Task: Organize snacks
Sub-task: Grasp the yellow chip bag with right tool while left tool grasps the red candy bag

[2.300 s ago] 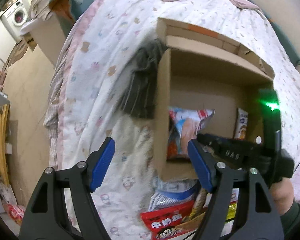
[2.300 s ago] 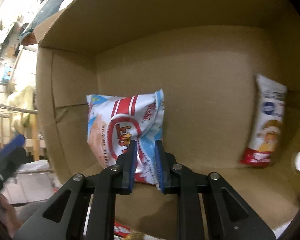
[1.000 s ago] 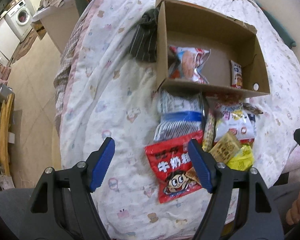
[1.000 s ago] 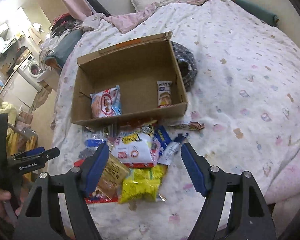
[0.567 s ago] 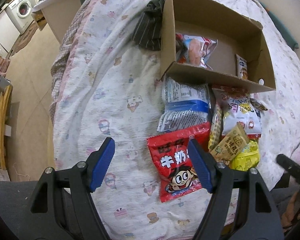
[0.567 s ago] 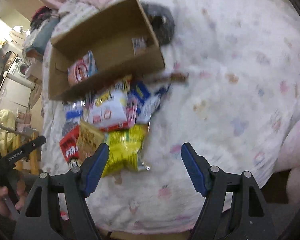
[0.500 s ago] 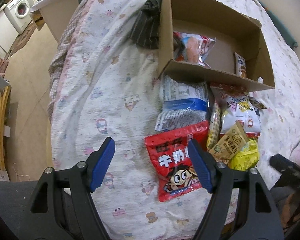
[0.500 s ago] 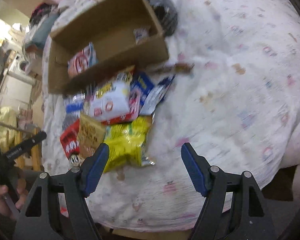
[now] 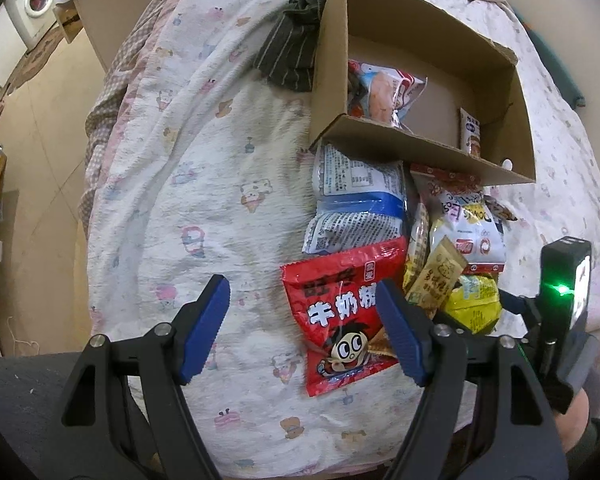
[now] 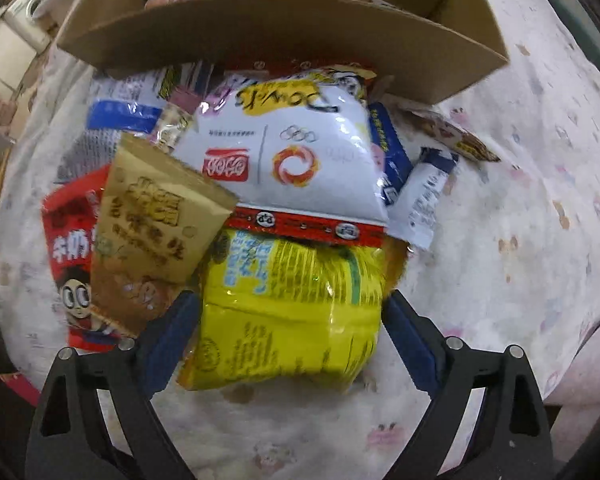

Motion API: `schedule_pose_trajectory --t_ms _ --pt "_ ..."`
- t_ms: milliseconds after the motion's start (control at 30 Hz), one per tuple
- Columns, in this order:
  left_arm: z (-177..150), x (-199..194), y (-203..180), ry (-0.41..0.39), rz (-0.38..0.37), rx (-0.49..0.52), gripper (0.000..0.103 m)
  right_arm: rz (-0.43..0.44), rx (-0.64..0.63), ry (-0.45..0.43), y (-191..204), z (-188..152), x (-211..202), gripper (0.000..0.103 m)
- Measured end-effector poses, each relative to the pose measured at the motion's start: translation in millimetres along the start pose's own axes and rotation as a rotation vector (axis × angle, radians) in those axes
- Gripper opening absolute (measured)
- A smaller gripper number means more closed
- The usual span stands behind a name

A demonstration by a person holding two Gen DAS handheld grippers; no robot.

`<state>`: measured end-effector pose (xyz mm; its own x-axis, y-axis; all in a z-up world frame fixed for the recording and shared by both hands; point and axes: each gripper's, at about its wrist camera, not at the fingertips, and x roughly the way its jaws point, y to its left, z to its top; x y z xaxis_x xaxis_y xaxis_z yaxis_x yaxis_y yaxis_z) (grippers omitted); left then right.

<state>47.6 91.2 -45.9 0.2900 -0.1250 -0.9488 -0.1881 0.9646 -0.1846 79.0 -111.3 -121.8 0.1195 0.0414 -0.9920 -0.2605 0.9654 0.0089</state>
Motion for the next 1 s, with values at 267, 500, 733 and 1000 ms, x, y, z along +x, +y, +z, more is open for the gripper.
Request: schedule_pose_trajectory --t_ms 267,500,733,1000 --pt "2 6 8 0.021 0.017 -0.048 0.072 0.064 -0.023 0.011 -14 -5 -3 0.073" --pt "3 19 12 0.055 0.042 -0.067 0.072 0.116 0.001 -0.051 -44 -21 -47 0.072" --pt "-6 65 12 0.201 0.084 -0.15 0.072 0.24 0.074 -0.195 -80 -35 -101 0.072" --pt "-26 95 -41 0.212 0.119 -0.122 0.073 0.311 0.198 -0.23 -102 -37 -83 0.072"
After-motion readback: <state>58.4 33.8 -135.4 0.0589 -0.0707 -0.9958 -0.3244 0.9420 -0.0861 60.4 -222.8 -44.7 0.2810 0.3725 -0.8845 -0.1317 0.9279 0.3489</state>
